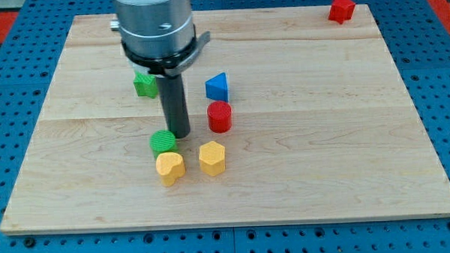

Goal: Push green circle slightly left and down

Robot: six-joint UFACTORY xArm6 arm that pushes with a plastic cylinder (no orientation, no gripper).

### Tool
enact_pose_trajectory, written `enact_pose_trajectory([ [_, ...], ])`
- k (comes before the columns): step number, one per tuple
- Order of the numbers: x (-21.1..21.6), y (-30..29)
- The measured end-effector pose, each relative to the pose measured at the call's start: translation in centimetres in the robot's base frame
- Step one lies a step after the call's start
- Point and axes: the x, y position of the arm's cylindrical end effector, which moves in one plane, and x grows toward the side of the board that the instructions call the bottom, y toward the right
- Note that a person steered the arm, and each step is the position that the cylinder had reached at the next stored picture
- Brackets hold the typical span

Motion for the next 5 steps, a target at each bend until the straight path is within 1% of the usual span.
enact_pose_trajectory([
  [1,1.2,-0.8],
  [3,5.1,-0.5],
  [5,6.8,-1.7],
])
